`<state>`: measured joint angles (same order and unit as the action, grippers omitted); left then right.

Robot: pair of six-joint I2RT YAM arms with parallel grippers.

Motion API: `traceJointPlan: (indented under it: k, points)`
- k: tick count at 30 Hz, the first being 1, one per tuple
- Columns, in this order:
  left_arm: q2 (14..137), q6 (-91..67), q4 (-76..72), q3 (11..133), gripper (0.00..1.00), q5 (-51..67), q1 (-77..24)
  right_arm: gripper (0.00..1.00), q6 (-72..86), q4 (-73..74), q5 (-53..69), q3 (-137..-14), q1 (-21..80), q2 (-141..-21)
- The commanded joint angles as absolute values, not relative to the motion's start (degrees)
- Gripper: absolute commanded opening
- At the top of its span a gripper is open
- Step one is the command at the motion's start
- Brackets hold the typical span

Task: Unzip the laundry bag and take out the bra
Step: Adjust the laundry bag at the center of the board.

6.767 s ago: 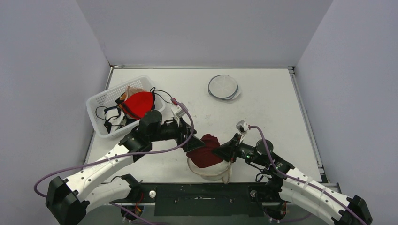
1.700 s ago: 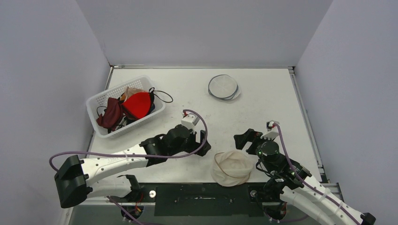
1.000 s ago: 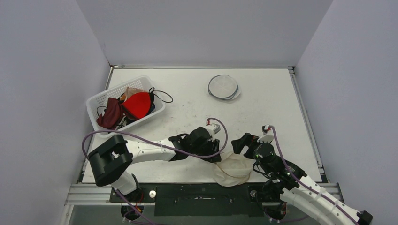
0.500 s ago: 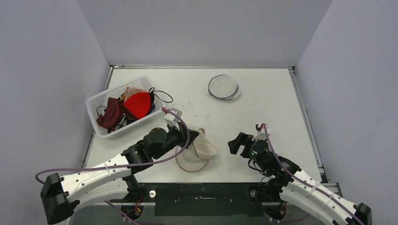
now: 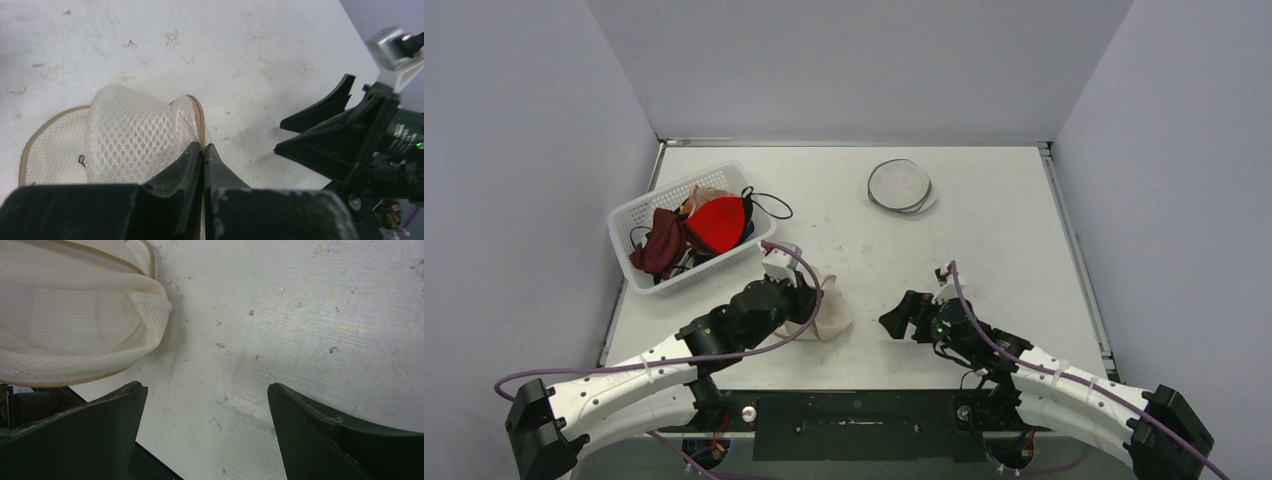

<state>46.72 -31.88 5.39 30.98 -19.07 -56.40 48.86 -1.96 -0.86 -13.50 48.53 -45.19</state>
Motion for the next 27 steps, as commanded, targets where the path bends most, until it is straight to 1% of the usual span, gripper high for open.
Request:
traceJointPlan:
  k: [1, 2, 6, 9, 11, 12, 14, 18, 21, 24, 27]
  points:
    - [48.8, -27.0, 7.4, 47.1, 0.00, -18.1, -56.0, 0.96, 47.5, -4.7, -10.0, -15.9, 51.4, -40.6]
    - [50.8, -26.5, 8.1, 49.2, 0.00, -16.9, -56.0, 0.96, 47.2, -2.4, -12.8, -16.5, 51.6, -37.3]
    - [61.6, -27.3, 7.8, 65.1, 0.00, -9.6, -56.7, 0.97, 43.9, 7.7, -22.5, -21.0, 51.5, -24.9]
    - [69.3, -27.2, 11.3, 77.0, 0.00, -7.2, -59.8, 0.98, 41.4, 14.5, -28.3, -26.5, 51.3, -21.2]
    - [70.9, -26.6, 14.1, 79.0, 0.00, -10.0, -60.6, 0.98, 40.7, 17.8, -30.7, -29.1, 51.3, -21.0]
    - [70.3, -26.5, 14.7, 77.0, 0.00, -12.0, -60.6, 0.99, 40.9, 19.3, -31.3, -29.9, 51.3, -21.0]
    - [67.5, -28.0, 13.7, 68.8, 0.00, -14.8, -58.5, 0.99, 41.9, 21.6, -31.7, -30.1, 51.3, -20.8]
    - [61.8, -36.5, 6.2, 45.4, 0.00, -12.3, -51.4, 0.99, 44.1, 23.7, -30.5, -26.5, 51.3, -18.2]
    - [60.7, -41.6, -1.5, 32.2, 0.00, -11.9, -48.8, 0.99, 44.8, 23.6, -28.7, -23.8, 51.4, -17.5]
    - [60.9, -43.7, -4.9, 26.8, 0.00, -12.2, -48.1, 0.99, 45.0, 21.6, -26.2, -21.5, 51.3, -19.4]
    - [61.1, -43.3, -5.3, 26.7, 0.00, -11.9, -48.0, 0.98, 45.0, 17.4, -22.8, -19.3, 51.3, -24.4]
